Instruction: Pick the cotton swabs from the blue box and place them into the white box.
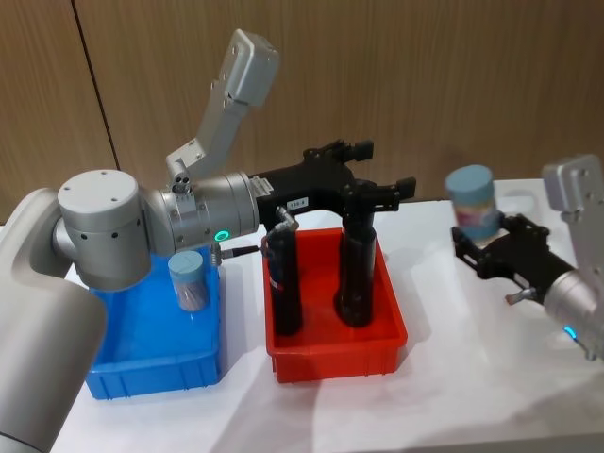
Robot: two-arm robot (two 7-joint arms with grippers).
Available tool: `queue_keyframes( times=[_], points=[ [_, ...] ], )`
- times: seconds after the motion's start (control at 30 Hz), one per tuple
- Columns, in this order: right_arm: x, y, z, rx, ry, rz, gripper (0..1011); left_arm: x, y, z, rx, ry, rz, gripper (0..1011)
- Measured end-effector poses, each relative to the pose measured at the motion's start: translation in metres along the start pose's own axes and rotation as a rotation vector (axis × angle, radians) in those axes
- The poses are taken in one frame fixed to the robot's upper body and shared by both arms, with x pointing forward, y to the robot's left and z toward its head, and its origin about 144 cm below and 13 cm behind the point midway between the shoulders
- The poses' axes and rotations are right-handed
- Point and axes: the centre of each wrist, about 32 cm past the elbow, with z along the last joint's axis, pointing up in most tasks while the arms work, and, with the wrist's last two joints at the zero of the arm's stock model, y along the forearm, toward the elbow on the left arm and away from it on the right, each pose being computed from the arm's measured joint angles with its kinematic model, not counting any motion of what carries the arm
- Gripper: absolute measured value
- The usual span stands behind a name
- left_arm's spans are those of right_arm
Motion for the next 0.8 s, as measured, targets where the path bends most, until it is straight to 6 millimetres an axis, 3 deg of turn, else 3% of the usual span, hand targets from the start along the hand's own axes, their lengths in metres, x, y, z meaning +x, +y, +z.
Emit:
queue_keyframes(
  times=[0.8],
  points=[
    [0.051,0.023,-0.032,-0.136,0.05,-0.135,641,0.0,0.0,0.0,0.0,0.0,0.0,1000]
  ],
)
